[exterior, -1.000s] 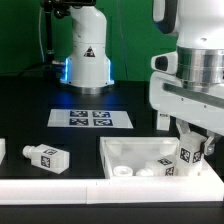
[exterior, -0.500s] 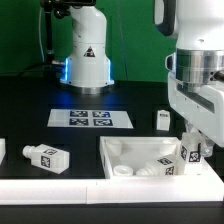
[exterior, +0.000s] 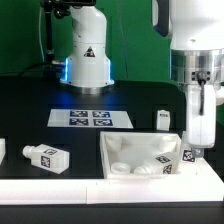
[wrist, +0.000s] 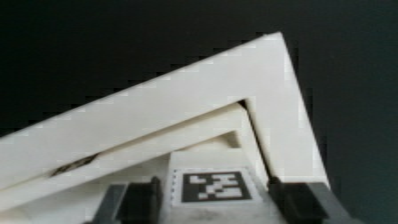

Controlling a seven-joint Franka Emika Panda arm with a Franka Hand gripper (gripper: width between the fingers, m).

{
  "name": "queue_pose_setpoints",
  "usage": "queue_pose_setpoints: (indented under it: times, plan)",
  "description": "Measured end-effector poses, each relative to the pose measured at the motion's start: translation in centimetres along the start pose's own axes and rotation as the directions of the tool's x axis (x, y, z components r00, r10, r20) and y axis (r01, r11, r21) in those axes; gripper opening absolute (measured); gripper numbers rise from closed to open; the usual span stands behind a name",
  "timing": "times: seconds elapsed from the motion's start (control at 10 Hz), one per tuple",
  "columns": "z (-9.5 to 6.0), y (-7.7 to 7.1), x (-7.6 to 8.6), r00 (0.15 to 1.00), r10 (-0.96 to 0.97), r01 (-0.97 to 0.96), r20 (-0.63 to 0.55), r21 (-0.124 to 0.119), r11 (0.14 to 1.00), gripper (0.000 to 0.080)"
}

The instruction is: Assemble one leg

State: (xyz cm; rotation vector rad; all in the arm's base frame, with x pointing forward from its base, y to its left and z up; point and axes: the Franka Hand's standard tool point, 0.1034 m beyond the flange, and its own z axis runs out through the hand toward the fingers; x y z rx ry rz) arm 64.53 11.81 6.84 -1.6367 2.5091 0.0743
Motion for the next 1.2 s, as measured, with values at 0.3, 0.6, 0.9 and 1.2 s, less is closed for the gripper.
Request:
queue_pose_setpoints:
  times: [0.3,0.6,0.9,1.2]
  plan:
    - [0.0,0.1,-0.1,0.999,-0.041,0.041,-0.002,0.006,0.999,0.0287]
    - [-1.1,-0.1,-0.7,0.998,-0.069,0.069,0.010,0.021,0.997,0.0510]
    - [-3.0,0.0,-0.9,0.994,-0.107,0.106,0.025,0.037,0.994,0.0640]
    - [-2.8,0.0,-0.9,0.994,-0.111,0.110,0.024,0.035,0.993,0.0649]
